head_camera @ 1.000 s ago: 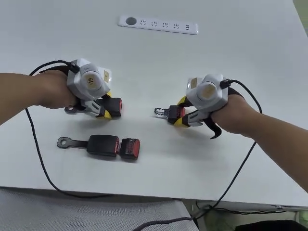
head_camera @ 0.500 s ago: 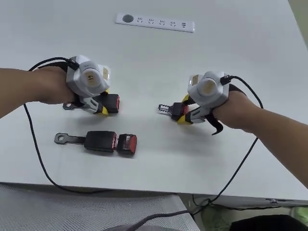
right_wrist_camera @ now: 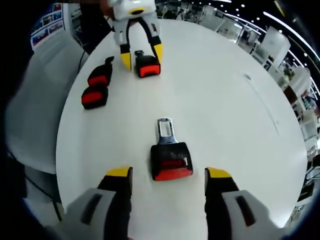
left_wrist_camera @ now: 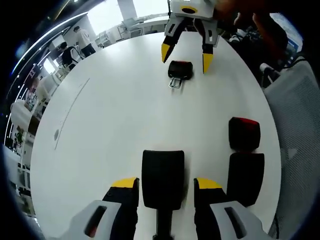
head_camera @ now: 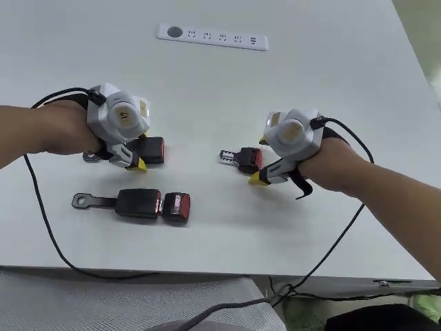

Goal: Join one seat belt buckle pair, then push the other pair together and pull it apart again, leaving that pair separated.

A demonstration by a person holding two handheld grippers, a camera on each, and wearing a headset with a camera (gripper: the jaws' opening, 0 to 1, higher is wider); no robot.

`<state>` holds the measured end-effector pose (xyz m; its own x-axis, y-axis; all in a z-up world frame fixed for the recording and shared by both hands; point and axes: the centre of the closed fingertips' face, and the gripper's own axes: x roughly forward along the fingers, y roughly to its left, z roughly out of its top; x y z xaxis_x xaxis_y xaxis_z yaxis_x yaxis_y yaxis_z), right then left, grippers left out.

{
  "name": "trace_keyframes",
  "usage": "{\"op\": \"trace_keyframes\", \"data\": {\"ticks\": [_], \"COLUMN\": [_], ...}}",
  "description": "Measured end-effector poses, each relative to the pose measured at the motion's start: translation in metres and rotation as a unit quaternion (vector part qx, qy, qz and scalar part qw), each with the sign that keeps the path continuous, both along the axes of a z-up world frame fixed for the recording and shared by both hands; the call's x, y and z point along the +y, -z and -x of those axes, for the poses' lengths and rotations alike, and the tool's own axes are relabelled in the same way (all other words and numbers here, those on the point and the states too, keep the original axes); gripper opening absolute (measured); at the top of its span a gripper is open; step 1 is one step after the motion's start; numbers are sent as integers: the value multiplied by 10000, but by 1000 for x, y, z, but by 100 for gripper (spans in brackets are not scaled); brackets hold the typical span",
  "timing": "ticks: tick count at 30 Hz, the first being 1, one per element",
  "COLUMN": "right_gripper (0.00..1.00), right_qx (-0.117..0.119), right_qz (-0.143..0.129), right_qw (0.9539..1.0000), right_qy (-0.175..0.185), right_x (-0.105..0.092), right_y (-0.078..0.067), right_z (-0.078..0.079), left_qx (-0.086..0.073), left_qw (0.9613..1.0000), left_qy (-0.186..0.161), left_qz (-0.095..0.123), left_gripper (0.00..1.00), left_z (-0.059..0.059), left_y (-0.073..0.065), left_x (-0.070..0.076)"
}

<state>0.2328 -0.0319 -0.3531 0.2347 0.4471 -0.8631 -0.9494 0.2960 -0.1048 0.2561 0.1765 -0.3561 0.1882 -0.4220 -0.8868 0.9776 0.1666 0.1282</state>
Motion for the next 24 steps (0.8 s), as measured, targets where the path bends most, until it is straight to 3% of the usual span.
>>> {"op": "trace_keyframes", "data": {"ticks": [3, 5, 7, 10, 14, 20, 24], "right_gripper": [66, 69, 72, 74, 76, 82, 86], "right_qx": [-132, -235, -277, -335, -340, -361, -372], "right_qz": [-141, -230, -277, -389, -502, -584, -628], "right_qw": [9995, 9990, 9987, 9981, 9972, 9962, 9950], "right_qy": [235, 315, 314, 355, 426, 532, 678], "right_x": [-1, 0, 1, 1, 4, 2, -4], "right_y": [-10, -18, -24, -28, -35, -38, -41], "right_z": [9, 15, 24, 31, 49, 69, 82], "left_qx": [-131, -314, -355, -635, -545, -507, -590], "left_qw": [9997, 9990, 9977, 9949, 9929, 9884, 9840], "left_qy": [-142, -220, -403, -539, -788, -1175, -1436], "left_qz": [165, 250, 407, 572, 706, 823, 872], "left_gripper": [48, 50, 55, 66, 73, 83, 90], "left_z": [4, 8, 17, 33, 64, 91, 100], "left_y": [-14, -24, -35, -50, -56, -62, -66], "left_x": [6, 12, 17, 25, 35, 50, 66]}}
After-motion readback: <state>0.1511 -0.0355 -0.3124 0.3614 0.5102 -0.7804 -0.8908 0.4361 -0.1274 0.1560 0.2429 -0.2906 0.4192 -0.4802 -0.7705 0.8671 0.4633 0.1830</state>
